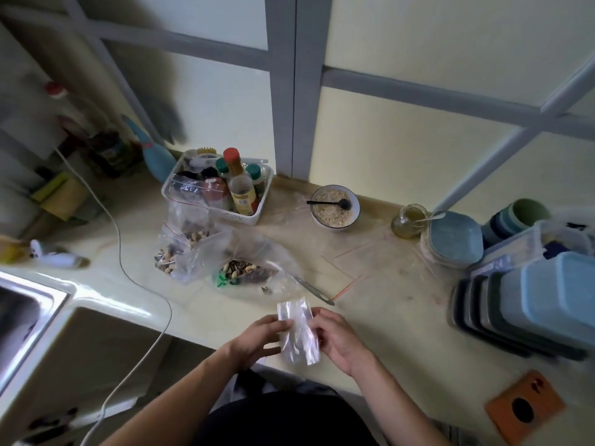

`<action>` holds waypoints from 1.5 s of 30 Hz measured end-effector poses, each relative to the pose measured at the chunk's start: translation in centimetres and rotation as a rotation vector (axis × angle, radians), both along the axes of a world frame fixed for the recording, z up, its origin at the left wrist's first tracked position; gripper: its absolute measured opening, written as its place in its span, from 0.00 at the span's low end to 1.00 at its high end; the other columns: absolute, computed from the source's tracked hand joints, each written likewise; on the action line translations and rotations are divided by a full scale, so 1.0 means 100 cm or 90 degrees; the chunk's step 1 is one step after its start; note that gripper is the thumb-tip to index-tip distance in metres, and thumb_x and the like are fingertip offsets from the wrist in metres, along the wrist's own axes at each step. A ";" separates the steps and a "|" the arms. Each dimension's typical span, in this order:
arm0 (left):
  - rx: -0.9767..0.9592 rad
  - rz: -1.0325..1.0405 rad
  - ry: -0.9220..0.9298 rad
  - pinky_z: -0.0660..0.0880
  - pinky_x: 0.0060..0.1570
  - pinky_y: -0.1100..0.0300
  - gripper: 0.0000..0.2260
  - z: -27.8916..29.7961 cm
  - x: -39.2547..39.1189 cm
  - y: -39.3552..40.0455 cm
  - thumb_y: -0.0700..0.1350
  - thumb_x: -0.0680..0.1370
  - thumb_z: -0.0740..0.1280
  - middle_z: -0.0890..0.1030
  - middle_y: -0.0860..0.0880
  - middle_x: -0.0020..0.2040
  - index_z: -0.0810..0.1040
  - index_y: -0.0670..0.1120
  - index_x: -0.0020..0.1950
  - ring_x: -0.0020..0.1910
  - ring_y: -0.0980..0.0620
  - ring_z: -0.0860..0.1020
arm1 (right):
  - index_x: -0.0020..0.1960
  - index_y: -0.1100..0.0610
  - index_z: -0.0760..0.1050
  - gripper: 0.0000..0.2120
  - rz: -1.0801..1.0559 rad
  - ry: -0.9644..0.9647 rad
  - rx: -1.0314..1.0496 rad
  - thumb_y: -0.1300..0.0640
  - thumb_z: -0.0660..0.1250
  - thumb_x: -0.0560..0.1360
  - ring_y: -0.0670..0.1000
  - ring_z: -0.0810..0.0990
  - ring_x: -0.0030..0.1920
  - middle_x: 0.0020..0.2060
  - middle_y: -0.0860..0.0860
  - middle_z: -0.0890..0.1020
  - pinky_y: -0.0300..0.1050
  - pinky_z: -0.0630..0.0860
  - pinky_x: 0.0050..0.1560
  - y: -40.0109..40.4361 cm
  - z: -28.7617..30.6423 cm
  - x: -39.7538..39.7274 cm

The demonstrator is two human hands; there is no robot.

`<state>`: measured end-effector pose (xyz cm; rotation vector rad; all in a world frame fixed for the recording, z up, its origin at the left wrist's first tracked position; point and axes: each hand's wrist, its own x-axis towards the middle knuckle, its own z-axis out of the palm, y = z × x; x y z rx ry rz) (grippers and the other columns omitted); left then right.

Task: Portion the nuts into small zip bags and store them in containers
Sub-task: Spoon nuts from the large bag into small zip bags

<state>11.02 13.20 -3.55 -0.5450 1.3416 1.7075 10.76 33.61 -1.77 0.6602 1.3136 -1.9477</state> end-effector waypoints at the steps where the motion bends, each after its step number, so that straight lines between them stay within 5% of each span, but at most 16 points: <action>1: 0.038 0.005 -0.006 0.73 0.66 0.48 0.25 0.001 -0.002 0.000 0.55 0.72 0.73 0.82 0.45 0.61 0.77 0.45 0.65 0.60 0.47 0.80 | 0.53 0.62 0.80 0.11 -0.010 0.006 -0.040 0.66 0.67 0.71 0.54 0.79 0.39 0.41 0.59 0.82 0.48 0.78 0.43 0.001 0.007 -0.004; 3: 0.098 0.036 -0.029 0.71 0.67 0.47 0.23 0.005 -0.007 0.001 0.53 0.73 0.73 0.81 0.44 0.61 0.78 0.45 0.66 0.60 0.46 0.78 | 0.50 0.62 0.80 0.08 -0.024 0.013 -0.080 0.67 0.66 0.72 0.56 0.81 0.42 0.43 0.60 0.82 0.50 0.80 0.45 0.004 0.013 -0.011; 5: 0.107 0.080 -0.032 0.76 0.59 0.50 0.22 0.008 -0.013 0.002 0.51 0.71 0.76 0.82 0.43 0.55 0.80 0.43 0.61 0.53 0.46 0.80 | 0.49 0.63 0.80 0.09 -0.028 -0.001 -0.089 0.67 0.62 0.74 0.57 0.81 0.44 0.44 0.61 0.81 0.51 0.81 0.47 0.008 0.015 -0.017; 7: 0.070 0.104 -0.001 0.75 0.47 0.58 0.17 0.010 -0.018 0.005 0.47 0.68 0.80 0.79 0.47 0.45 0.77 0.45 0.51 0.42 0.50 0.78 | 0.60 0.66 0.78 0.17 -0.022 -0.026 -0.119 0.64 0.61 0.74 0.59 0.80 0.49 0.51 0.63 0.81 0.55 0.81 0.52 0.013 0.013 -0.023; 10: 0.026 0.125 0.040 0.72 0.42 0.61 0.12 0.009 -0.023 0.005 0.43 0.73 0.76 0.76 0.50 0.38 0.73 0.50 0.40 0.35 0.54 0.74 | 0.68 0.67 0.75 0.23 -0.019 -0.066 -0.175 0.62 0.58 0.75 0.62 0.81 0.54 0.56 0.66 0.81 0.59 0.79 0.59 0.019 0.013 -0.029; 14: 0.001 0.143 0.063 0.73 0.44 0.60 0.06 0.009 -0.025 -0.002 0.41 0.76 0.74 0.78 0.50 0.39 0.77 0.47 0.46 0.37 0.53 0.75 | 0.50 0.60 0.81 0.09 -0.018 -0.038 -0.139 0.65 0.66 0.71 0.55 0.82 0.42 0.47 0.59 0.84 0.52 0.80 0.46 0.020 0.021 -0.038; 17: -0.063 0.155 0.065 0.74 0.41 0.61 0.06 0.005 -0.025 -0.012 0.41 0.76 0.73 0.77 0.48 0.39 0.76 0.45 0.48 0.37 0.52 0.75 | 0.52 0.58 0.74 0.14 -0.028 -0.035 -0.050 0.70 0.73 0.71 0.51 0.79 0.36 0.40 0.55 0.82 0.45 0.78 0.38 0.020 0.015 -0.047; 22: -0.288 0.156 0.098 0.72 0.32 0.59 0.12 -0.009 -0.021 -0.028 0.41 0.75 0.75 0.76 0.46 0.34 0.72 0.41 0.42 0.31 0.50 0.76 | 0.58 0.64 0.78 0.13 0.054 -0.013 0.139 0.69 0.73 0.74 0.51 0.81 0.36 0.40 0.58 0.85 0.42 0.81 0.40 0.005 0.007 -0.052; 27: -0.650 0.043 0.121 0.70 0.42 0.56 0.24 -0.018 -0.018 -0.034 0.52 0.69 0.79 0.75 0.46 0.47 0.69 0.43 0.52 0.47 0.45 0.76 | 0.51 0.68 0.80 0.08 0.102 0.004 0.200 0.69 0.74 0.73 0.52 0.79 0.33 0.36 0.59 0.83 0.41 0.81 0.37 -0.014 0.005 -0.051; 30: -0.773 0.066 0.226 0.71 0.43 0.55 0.19 -0.003 -0.023 -0.024 0.52 0.72 0.74 0.75 0.47 0.45 0.69 0.43 0.50 0.45 0.46 0.75 | 0.49 0.68 0.80 0.05 0.105 0.015 0.244 0.69 0.74 0.73 0.49 0.77 0.29 0.32 0.57 0.81 0.40 0.79 0.34 -0.025 0.006 -0.052; 33: -0.533 0.060 0.252 0.73 0.37 0.57 0.15 0.008 -0.031 -0.010 0.54 0.80 0.66 0.79 0.48 0.37 0.75 0.42 0.45 0.34 0.51 0.77 | 0.45 0.65 0.81 0.02 0.139 0.025 0.285 0.68 0.73 0.73 0.47 0.76 0.27 0.30 0.55 0.81 0.39 0.76 0.32 -0.035 0.003 -0.050; 36: -0.209 -0.026 0.226 0.75 0.37 0.59 0.17 0.012 -0.027 0.000 0.58 0.77 0.67 0.81 0.49 0.37 0.77 0.43 0.46 0.36 0.52 0.80 | 0.45 0.62 0.80 0.01 0.151 0.033 0.290 0.66 0.71 0.75 0.45 0.78 0.28 0.31 0.53 0.83 0.37 0.74 0.32 -0.043 0.002 -0.048; 45: -0.099 -0.110 0.242 0.79 0.44 0.56 0.10 0.005 -0.027 -0.017 0.43 0.73 0.77 0.85 0.38 0.42 0.84 0.38 0.51 0.40 0.47 0.82 | 0.46 0.62 0.79 0.08 0.185 0.044 0.241 0.58 0.75 0.76 0.46 0.79 0.30 0.33 0.54 0.84 0.37 0.75 0.34 -0.039 -0.001 -0.033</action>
